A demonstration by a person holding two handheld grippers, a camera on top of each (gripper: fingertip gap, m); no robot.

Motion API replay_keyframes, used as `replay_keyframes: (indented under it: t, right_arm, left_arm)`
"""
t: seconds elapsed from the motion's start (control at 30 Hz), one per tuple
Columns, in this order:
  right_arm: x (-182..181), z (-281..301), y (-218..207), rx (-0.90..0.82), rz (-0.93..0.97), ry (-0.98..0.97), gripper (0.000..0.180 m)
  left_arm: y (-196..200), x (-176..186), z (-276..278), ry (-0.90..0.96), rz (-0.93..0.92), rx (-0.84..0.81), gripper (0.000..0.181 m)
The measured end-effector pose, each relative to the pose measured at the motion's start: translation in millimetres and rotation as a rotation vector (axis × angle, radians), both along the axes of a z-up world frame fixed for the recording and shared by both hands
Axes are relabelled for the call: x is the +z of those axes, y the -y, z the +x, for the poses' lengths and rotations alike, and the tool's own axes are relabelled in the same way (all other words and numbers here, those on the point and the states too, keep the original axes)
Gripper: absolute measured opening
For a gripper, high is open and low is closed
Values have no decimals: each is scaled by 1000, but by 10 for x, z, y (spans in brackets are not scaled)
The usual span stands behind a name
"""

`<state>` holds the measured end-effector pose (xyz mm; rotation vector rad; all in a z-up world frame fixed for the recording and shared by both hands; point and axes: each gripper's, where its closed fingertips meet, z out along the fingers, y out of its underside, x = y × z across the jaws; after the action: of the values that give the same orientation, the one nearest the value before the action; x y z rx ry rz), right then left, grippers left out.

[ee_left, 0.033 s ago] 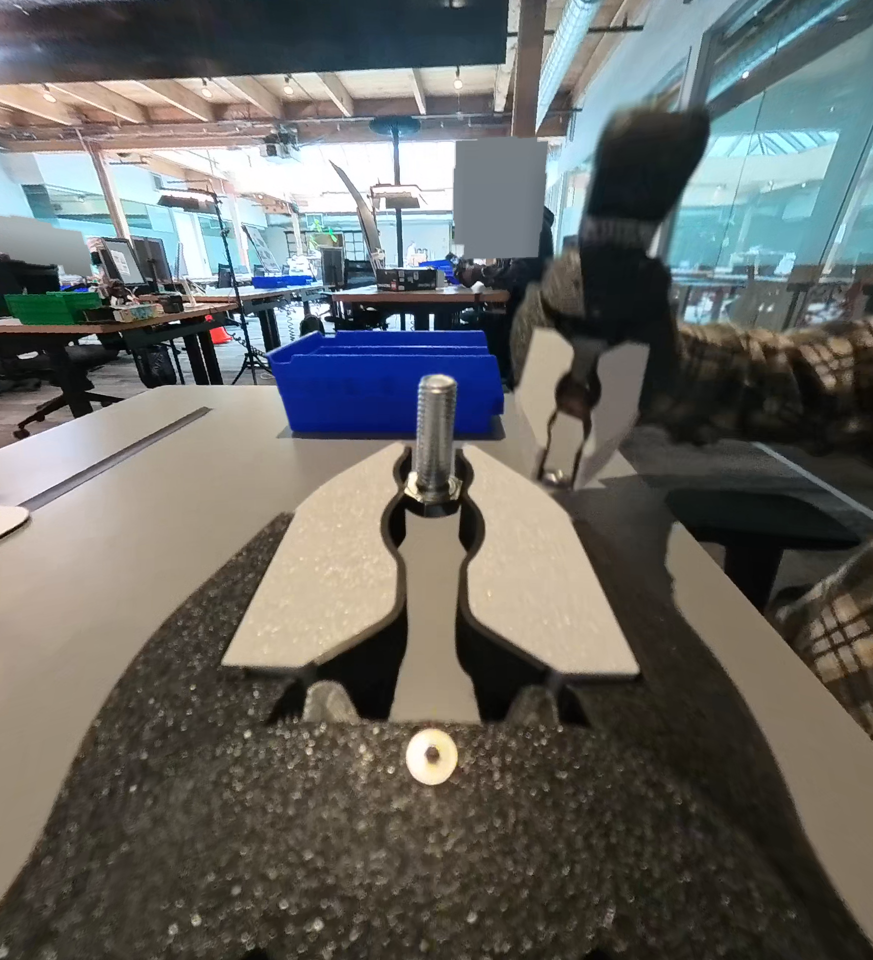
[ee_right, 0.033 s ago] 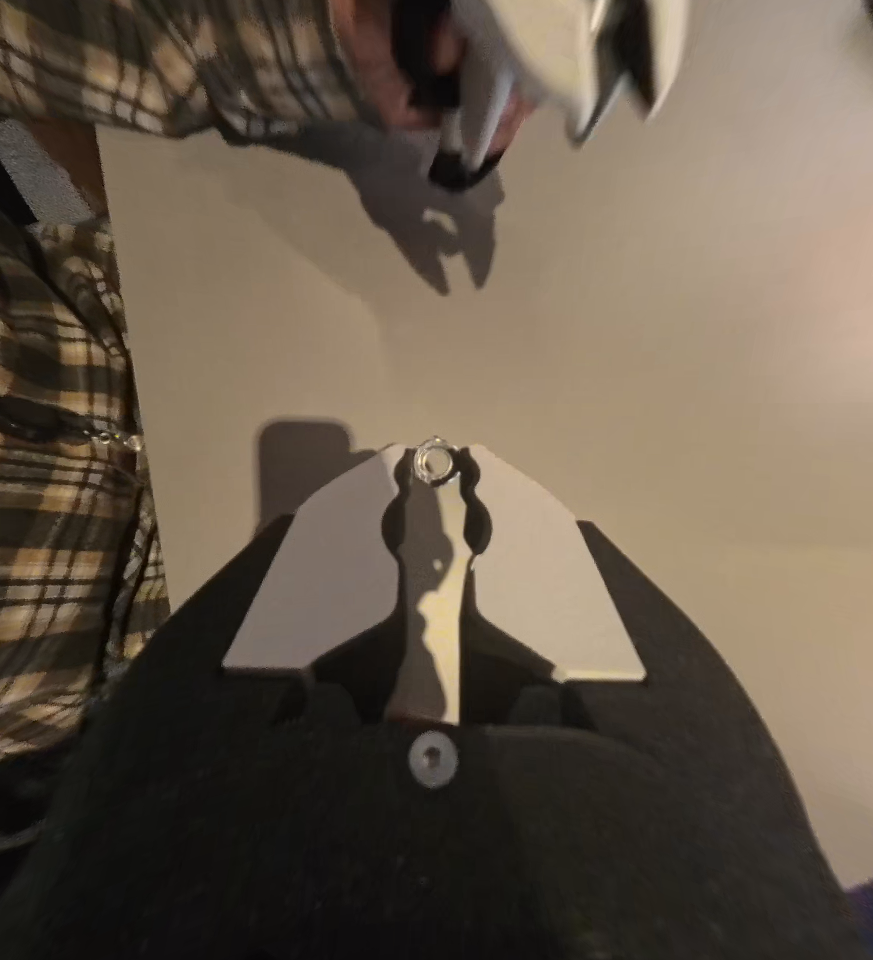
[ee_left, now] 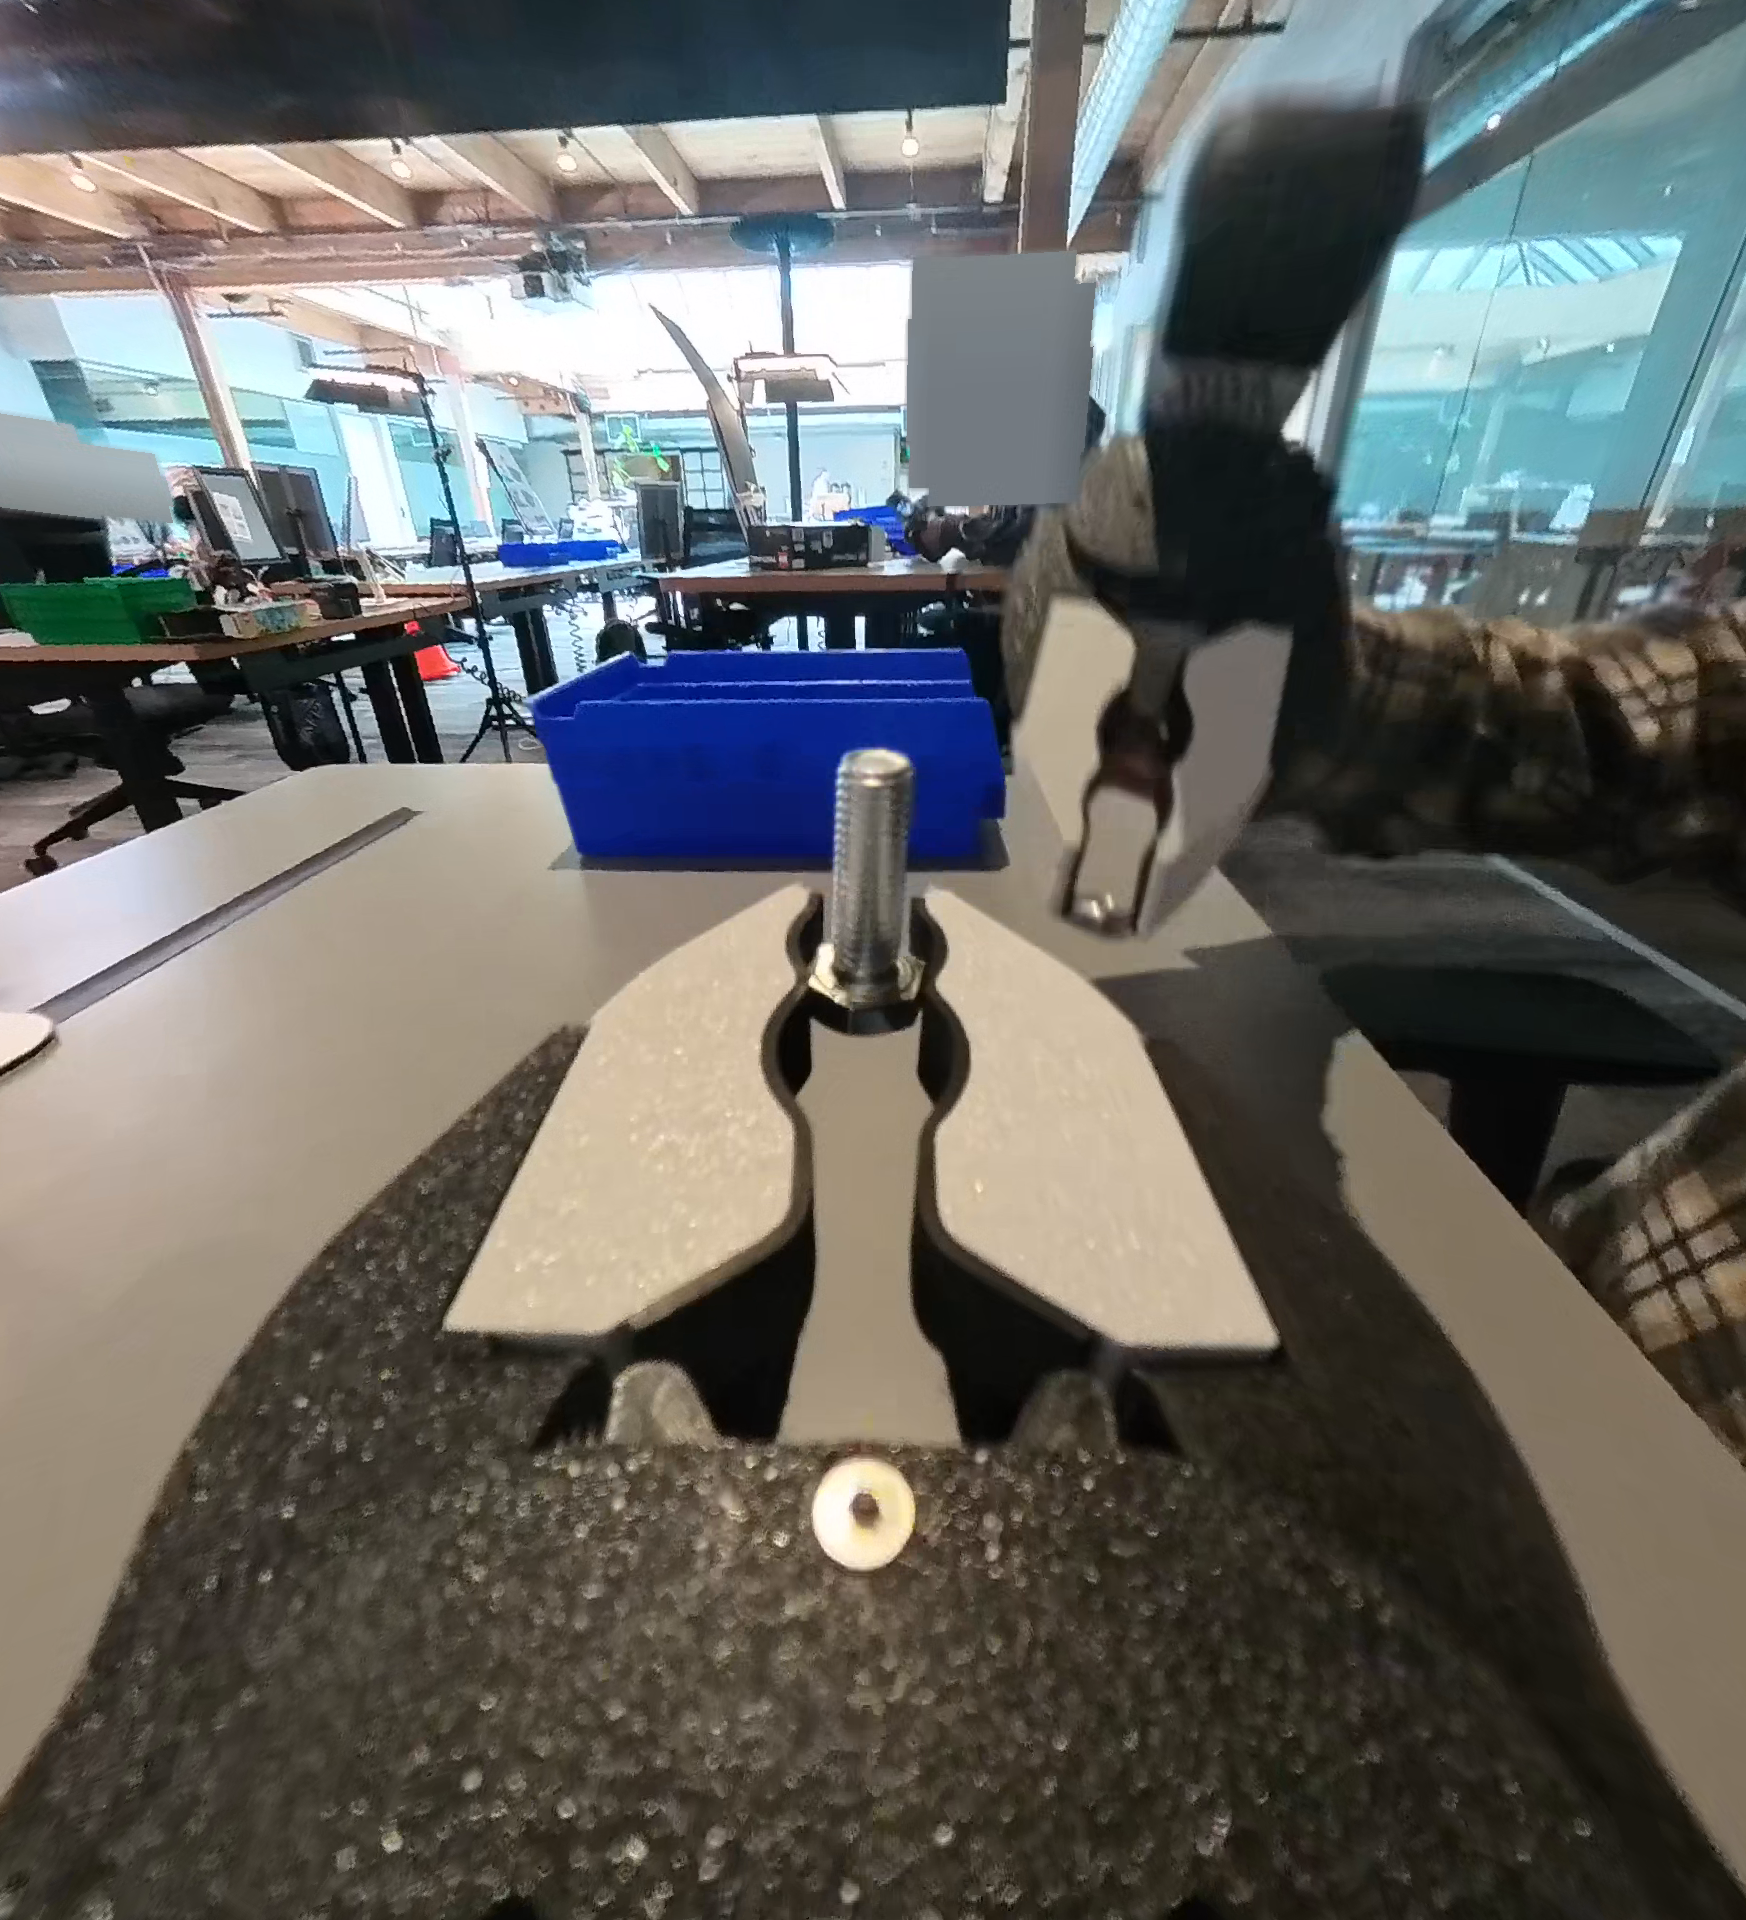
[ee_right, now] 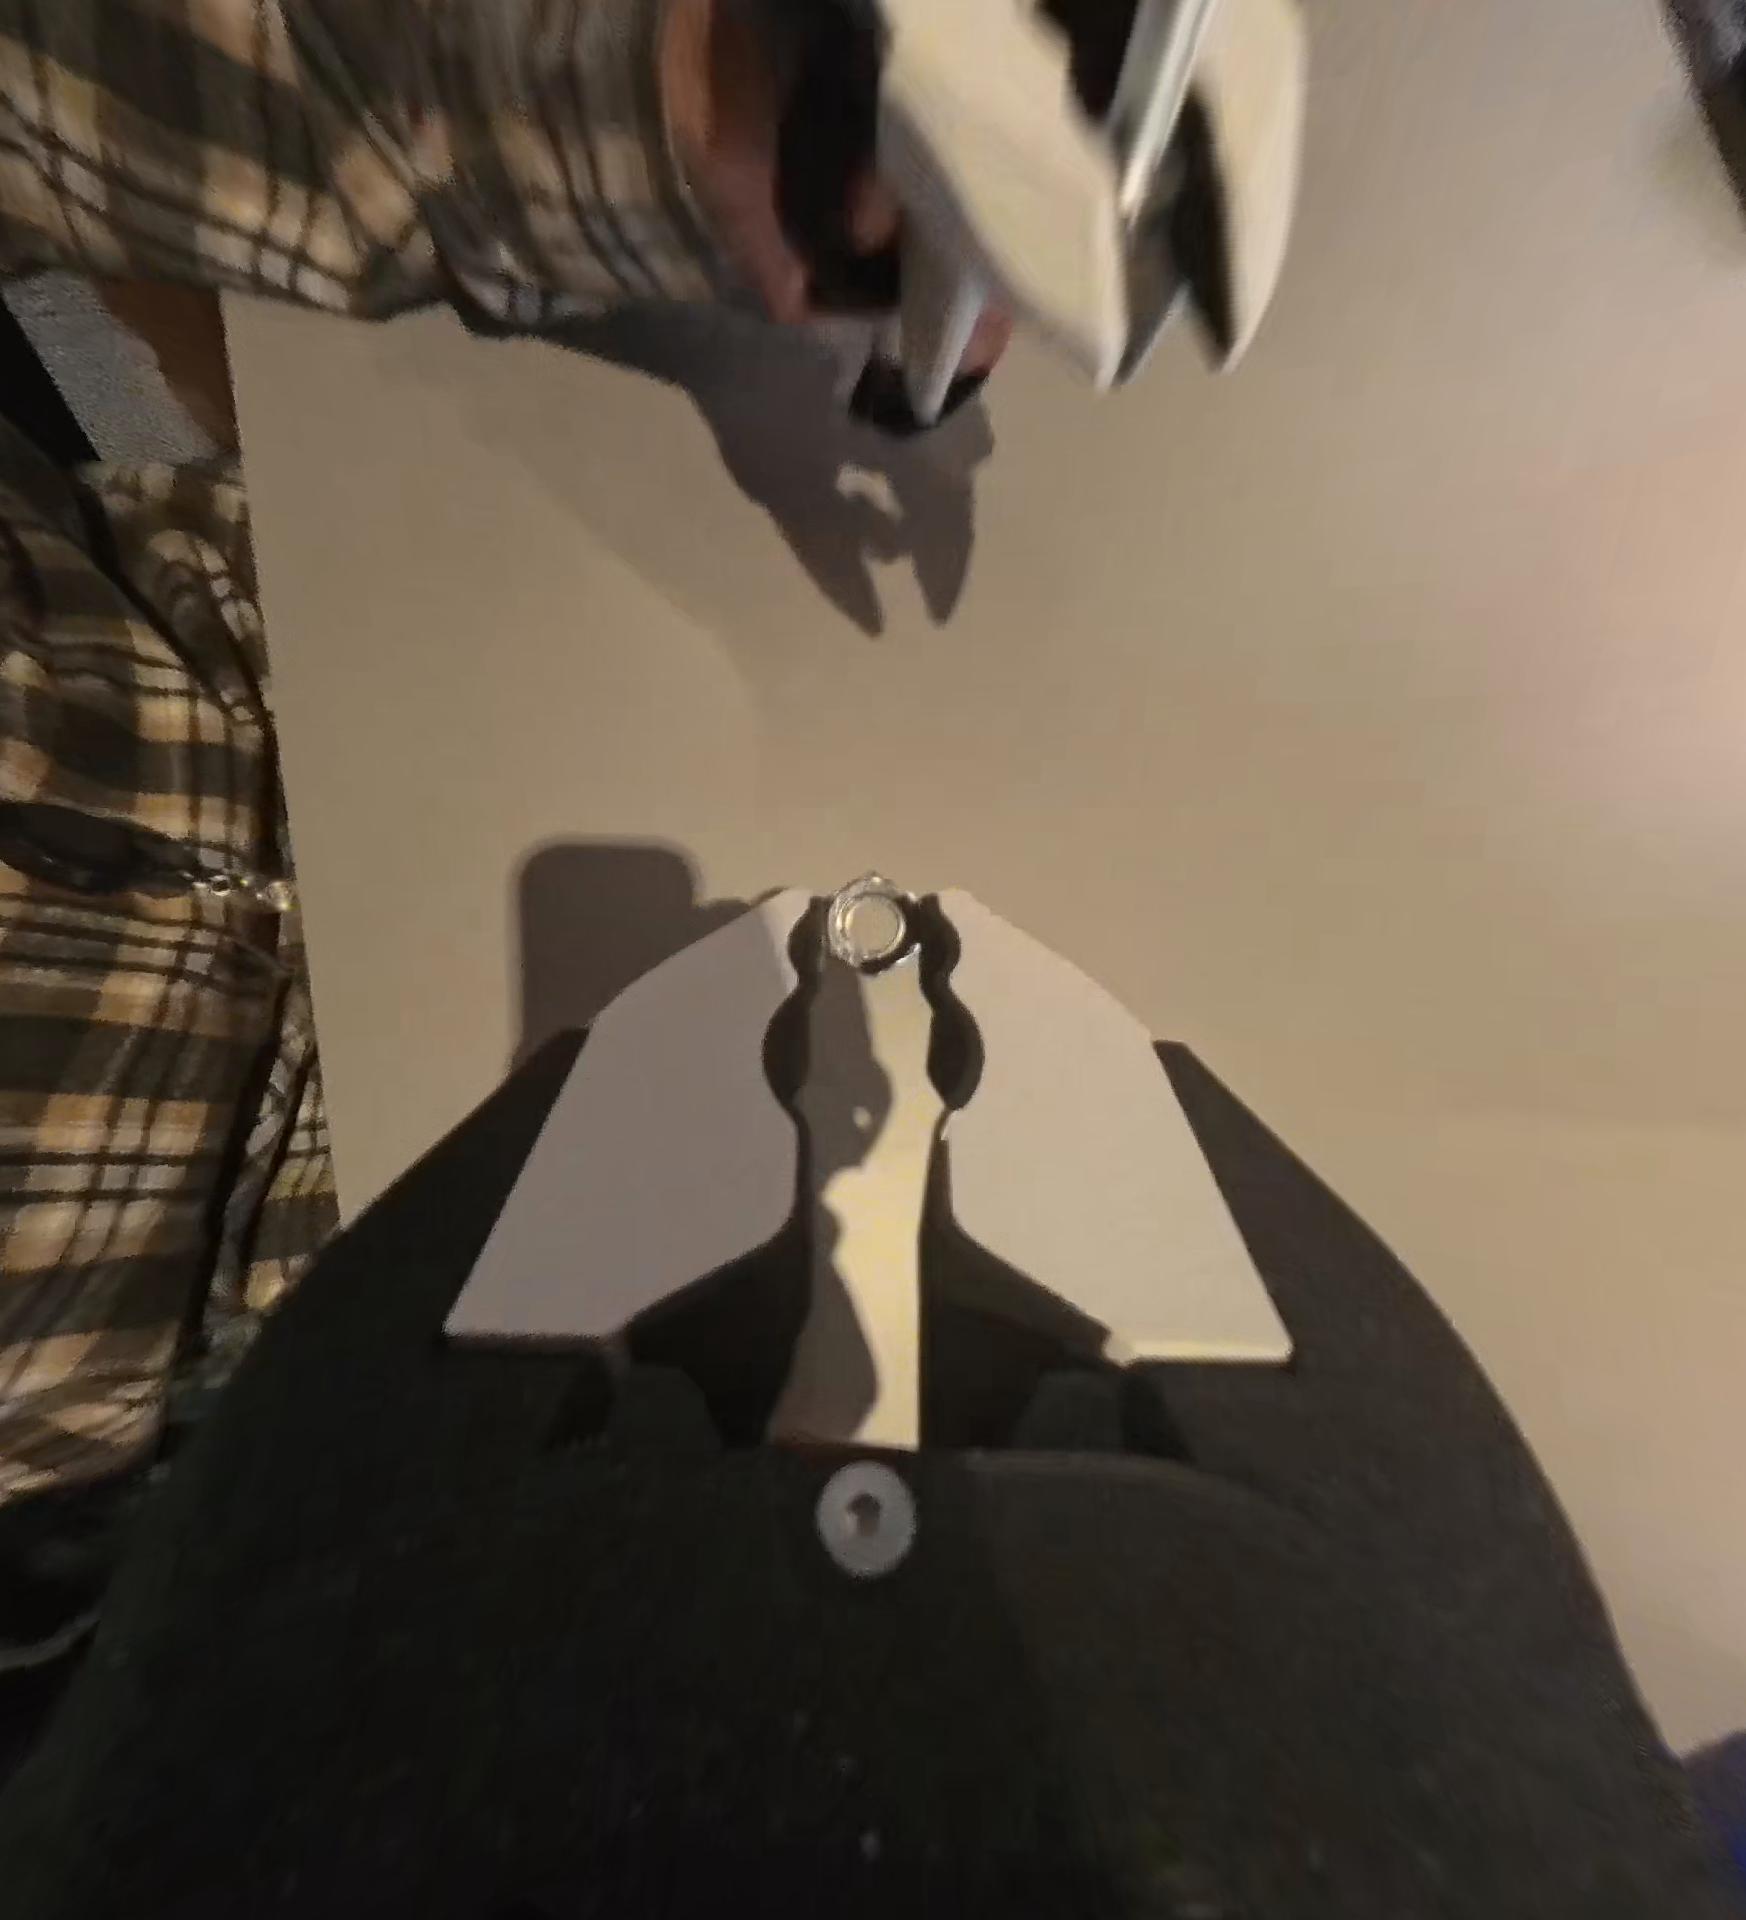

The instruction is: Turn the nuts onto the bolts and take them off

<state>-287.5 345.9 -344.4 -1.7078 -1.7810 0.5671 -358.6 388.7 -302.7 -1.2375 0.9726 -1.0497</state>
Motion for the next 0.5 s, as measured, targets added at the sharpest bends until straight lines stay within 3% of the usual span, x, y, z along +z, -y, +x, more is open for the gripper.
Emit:
replay_keyframes:
  t: [0.23,0.5]
  right_arm:
    - [709,-414,-220,174,-20,-11,17]
    - [717,-811,-268,327,31,163,17]
  left_arm:
    - [70,-78,97,-99,28,-12,15]
    - [77,-170,149,-178,24,2,14]
